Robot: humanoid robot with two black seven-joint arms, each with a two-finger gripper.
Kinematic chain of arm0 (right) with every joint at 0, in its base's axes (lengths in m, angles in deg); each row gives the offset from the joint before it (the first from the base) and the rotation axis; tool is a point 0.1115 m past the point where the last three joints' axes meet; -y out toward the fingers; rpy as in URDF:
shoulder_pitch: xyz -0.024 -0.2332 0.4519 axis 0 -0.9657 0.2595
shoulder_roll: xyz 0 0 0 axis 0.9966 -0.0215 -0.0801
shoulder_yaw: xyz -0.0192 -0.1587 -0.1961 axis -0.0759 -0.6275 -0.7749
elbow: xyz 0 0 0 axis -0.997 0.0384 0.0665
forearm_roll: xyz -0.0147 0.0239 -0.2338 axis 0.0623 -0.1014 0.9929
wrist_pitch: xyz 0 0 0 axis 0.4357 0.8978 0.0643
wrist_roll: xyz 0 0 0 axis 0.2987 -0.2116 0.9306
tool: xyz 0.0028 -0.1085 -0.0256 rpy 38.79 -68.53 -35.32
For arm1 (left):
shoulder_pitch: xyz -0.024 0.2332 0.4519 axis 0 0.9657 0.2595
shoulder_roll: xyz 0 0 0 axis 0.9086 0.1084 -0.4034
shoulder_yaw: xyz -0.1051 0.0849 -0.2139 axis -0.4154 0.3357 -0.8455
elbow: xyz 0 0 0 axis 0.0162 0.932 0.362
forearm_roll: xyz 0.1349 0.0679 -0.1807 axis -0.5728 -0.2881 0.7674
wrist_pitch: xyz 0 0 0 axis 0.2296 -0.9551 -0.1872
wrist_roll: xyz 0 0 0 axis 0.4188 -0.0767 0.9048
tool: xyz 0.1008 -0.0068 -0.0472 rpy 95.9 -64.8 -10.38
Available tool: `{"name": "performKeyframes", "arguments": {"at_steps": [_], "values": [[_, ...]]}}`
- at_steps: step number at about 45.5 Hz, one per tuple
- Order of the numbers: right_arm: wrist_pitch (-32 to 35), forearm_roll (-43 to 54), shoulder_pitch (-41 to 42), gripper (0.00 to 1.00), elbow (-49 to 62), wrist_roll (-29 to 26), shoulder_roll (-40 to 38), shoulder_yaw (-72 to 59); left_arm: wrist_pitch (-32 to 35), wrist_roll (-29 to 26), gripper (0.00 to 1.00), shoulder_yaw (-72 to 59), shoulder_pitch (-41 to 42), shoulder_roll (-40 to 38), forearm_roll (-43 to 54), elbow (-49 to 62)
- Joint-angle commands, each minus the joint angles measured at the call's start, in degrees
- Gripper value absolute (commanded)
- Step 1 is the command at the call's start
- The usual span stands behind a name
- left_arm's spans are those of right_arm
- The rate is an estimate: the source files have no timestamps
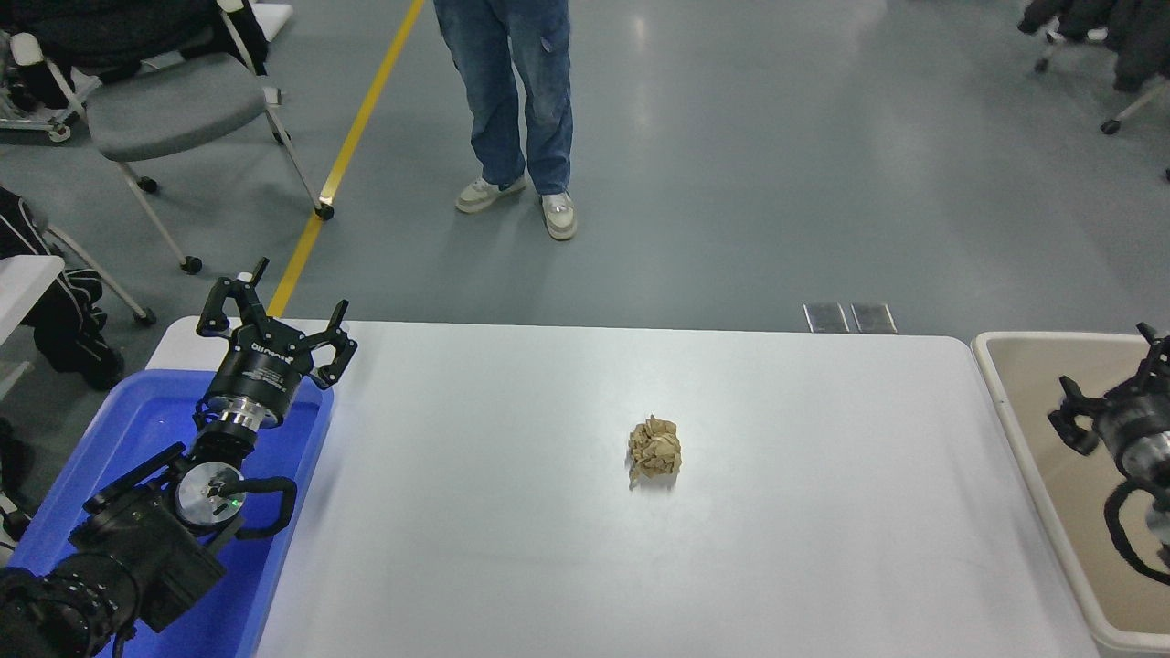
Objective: Dispose of the paper cup in the dustbin
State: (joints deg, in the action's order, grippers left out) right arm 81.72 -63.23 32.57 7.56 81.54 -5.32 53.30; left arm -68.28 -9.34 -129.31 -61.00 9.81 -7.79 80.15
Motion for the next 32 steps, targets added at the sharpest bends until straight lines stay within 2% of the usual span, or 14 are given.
{"name": "performKeyframes", "arguments": {"at_steps": [1,6,13,32], "values": [[-1.85,17.62,-4.61,0.99,-10.47,1.94,8.1,12.07,0.01,-0.01,1.0,0.0,0.01,0.0,-0.02,0.0],[-1.76,20.88,-5.14,0.99,-10.39,2.73,12.14,12.51,0.01,-0.01,1.0,0.0,0.01,0.0,-0.02,0.0],[-2.12,22.38,-4.87,0.99,-9.16,8.44,14.35,12.6,0.01,-0.01,1.0,0.0,0.01,0.0,-0.02,0.0],[-1.68,22.38,-4.78,0.99,-7.92,9.06,14.7,11.38,0.01,-0.01,1.0,0.0,0.01,0.0,-0.02,0.0]]}}
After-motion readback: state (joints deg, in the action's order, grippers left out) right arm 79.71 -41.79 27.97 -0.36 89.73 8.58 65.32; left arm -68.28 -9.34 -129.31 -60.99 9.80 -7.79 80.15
